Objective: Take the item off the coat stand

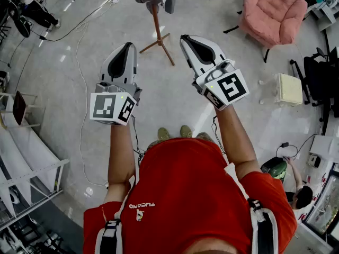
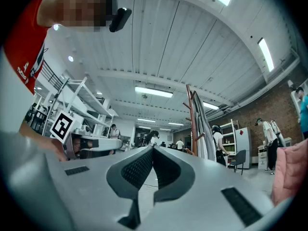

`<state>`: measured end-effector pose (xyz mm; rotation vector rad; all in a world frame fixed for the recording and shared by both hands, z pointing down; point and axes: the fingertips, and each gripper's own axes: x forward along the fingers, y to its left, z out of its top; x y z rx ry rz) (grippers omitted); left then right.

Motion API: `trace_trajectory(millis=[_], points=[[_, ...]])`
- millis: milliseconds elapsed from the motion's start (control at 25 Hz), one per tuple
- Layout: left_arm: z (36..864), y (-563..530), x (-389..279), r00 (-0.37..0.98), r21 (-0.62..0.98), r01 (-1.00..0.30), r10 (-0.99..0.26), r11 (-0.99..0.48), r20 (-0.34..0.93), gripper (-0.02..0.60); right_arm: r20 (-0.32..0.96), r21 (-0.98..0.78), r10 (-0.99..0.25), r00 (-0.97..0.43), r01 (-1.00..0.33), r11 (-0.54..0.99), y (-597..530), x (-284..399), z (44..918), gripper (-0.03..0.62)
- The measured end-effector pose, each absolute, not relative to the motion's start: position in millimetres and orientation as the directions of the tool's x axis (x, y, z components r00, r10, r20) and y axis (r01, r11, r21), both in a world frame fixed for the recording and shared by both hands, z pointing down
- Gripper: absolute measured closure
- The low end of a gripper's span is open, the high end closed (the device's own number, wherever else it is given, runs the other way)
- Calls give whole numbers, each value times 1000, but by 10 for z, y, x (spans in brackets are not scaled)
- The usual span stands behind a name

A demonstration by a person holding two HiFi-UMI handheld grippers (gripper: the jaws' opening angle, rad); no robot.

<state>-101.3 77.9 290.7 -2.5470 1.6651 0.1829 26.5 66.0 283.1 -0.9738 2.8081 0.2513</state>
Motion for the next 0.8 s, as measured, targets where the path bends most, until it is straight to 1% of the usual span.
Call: trace_trajectory(millis=[320,800], points=[[2937,693,-1300,406,-9,-912,-901,-409,-156,571,-221,92,-596,-772,-624,776,624,-26,2814,569],[3024,163,-1674,436,-5,-898,-886,-441,-156,571,-190,123,-668,-719,-693,711,221,-273,2875,569]])
